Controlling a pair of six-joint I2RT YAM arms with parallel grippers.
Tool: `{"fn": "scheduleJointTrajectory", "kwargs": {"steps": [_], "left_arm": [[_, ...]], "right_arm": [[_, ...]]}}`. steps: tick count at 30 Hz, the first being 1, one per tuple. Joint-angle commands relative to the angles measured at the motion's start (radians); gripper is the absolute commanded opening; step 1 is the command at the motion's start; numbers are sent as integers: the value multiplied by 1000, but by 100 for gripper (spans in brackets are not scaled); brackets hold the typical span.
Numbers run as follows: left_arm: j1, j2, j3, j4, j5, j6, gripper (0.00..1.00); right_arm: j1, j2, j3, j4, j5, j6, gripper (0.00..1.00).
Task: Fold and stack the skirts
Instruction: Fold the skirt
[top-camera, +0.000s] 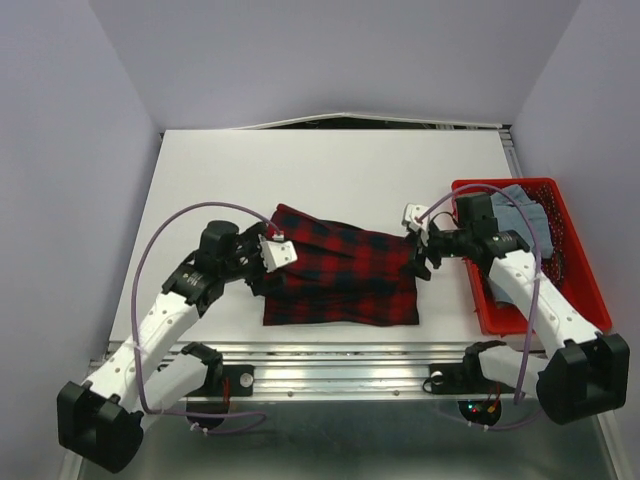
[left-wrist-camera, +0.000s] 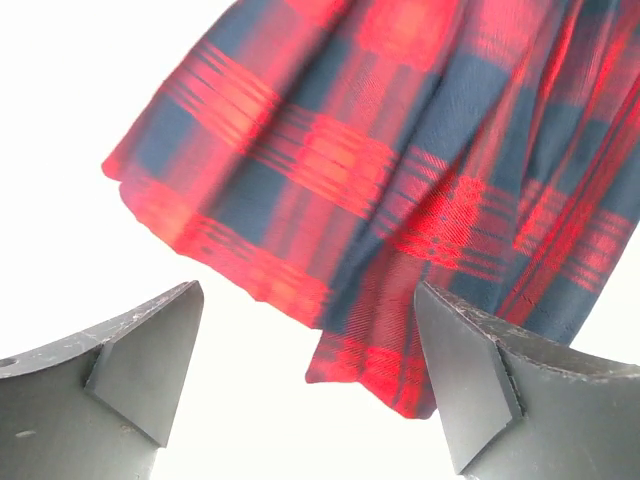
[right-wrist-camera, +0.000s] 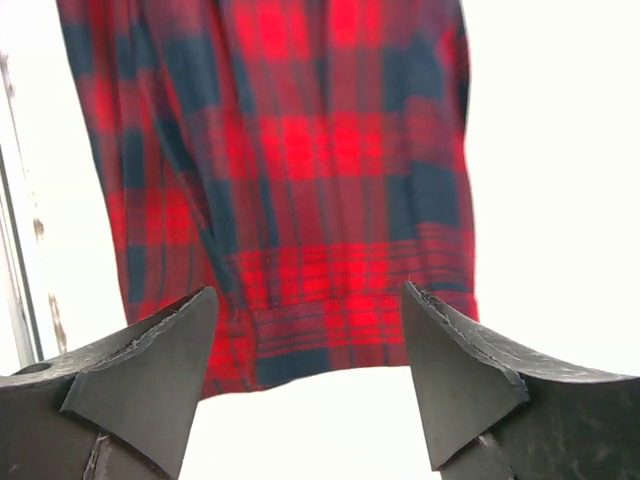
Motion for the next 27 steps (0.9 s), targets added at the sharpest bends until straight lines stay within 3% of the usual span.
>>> {"fn": "scheduleJointTrajectory", "kwargs": {"steps": [1, 4, 9, 15, 19, 22, 27], "left_arm": [[-4, -56, 121, -110, 67, -18, 98], [-58, 22, 167, -138, 13, -74, 96], [-128, 168, 245, -176, 18, -129, 95], [-199, 294, 285, -179, -14, -108, 92], [-221, 373, 289, -222, -1, -85, 77], [-234, 358, 243, -204, -16, -88, 73], [-244, 340, 203, -156, -44, -119, 59]], "right_arm": [[5, -44, 86, 50, 37, 146, 80], [5, 42, 144, 26, 69, 187, 80], [5, 226, 256, -196, 36, 41, 75], [66, 236, 159, -179, 95, 3, 76], [104, 233, 118, -169, 132, -4, 75], [117, 211, 84, -163, 158, -19, 74], [181, 168, 8, -87, 250, -11, 72]]}}
